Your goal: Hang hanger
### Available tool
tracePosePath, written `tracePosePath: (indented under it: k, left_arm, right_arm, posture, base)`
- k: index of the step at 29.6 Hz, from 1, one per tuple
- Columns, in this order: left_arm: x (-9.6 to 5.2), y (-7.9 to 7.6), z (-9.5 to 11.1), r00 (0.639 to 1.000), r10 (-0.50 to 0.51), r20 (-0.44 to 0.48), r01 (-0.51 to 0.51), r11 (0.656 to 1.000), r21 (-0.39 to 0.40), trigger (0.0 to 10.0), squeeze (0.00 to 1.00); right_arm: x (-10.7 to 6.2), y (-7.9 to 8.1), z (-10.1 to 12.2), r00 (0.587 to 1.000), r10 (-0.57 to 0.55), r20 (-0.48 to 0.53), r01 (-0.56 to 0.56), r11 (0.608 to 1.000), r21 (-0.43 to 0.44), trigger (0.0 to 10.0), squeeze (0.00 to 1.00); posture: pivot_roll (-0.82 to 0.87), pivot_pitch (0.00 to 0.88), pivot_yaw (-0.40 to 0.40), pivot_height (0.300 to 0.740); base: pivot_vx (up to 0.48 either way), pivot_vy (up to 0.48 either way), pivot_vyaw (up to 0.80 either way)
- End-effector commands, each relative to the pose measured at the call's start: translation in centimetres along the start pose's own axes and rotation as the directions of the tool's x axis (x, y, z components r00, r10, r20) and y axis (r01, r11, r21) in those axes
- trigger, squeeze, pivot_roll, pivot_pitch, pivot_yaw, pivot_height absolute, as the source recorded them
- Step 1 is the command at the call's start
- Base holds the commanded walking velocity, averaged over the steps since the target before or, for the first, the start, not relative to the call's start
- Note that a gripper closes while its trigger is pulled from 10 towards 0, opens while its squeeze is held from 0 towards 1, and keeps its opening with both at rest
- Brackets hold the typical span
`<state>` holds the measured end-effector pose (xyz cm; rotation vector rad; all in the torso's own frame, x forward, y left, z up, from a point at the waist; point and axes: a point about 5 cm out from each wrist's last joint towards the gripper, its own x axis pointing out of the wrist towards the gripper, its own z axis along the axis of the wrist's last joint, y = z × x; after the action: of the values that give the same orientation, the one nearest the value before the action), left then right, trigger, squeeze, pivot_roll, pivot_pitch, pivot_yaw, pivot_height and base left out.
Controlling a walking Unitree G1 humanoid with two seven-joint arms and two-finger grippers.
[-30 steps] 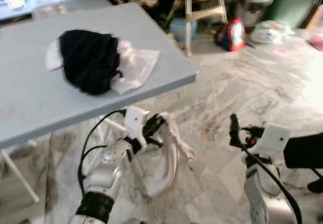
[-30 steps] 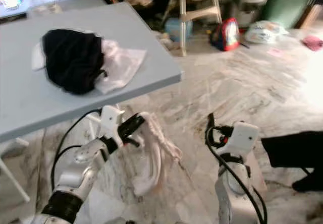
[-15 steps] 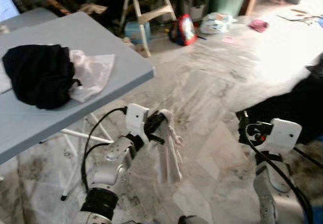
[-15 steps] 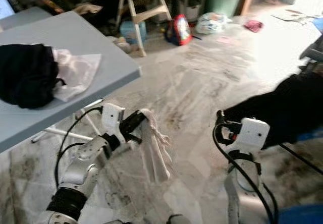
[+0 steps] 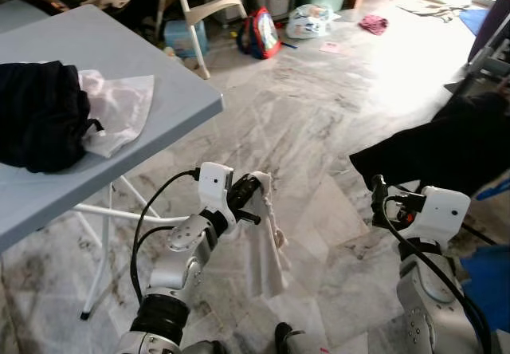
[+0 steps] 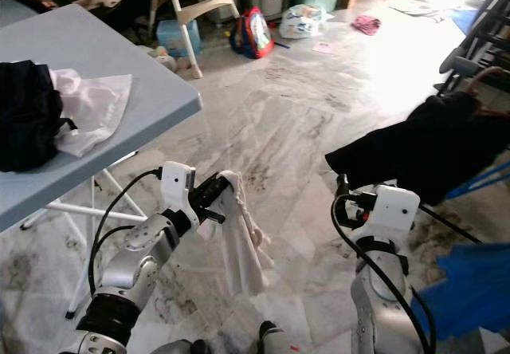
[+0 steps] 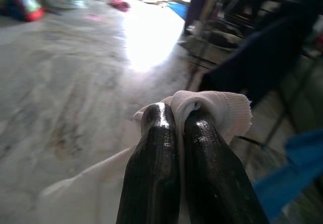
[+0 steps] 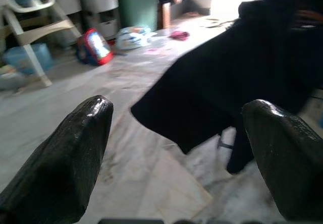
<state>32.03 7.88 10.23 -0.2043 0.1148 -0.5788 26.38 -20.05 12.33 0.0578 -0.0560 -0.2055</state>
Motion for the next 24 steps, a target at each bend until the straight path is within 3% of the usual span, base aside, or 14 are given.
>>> tracePosePath:
  k: [1, 16, 24]
  left_arm:
    - [-0.03, 0.33, 0.29, 1.0, -0.002, 0.004, 0.002, 1.0, 0.013, 10.0, 0.0]
    - [0.05, 0.23, 0.25, 1.0, -0.016, -0.009, 0.016, 0.999, 0.035, 10.0, 0.0]
    - [-0.09, -0.01, 0.0, 1.0, -0.027, -0.002, 0.027, 0.999, 0.023, 10.0, 0.0]
  right_arm:
    - [-0.18, 0.23, 0.14, 1.0, 0.007, 0.003, -0.007, 1.0, 0.005, 10.0, 0.0]
    - [-0.33, 0.34, 0.15, 1.0, -0.001, 0.004, 0.001, 1.0, 0.009, 10.0, 0.0]
    - [-0.43, 0.28, 0.08, 1.0, -0.011, 0.004, 0.011, 1.0, 0.004, 10.0, 0.0]
  posture:
    - [-0.13, 0.214, 0.034, 0.74]
    - [-0.13, 0.218, 0.041, 0.74]
    - [-0.13, 0.218, 0.037, 0.74]
  base:
    - [0.0, 0.435, -0.8]
    - [0.0, 0.463, -0.8]
    - [0.0, 0.131, -0.06]
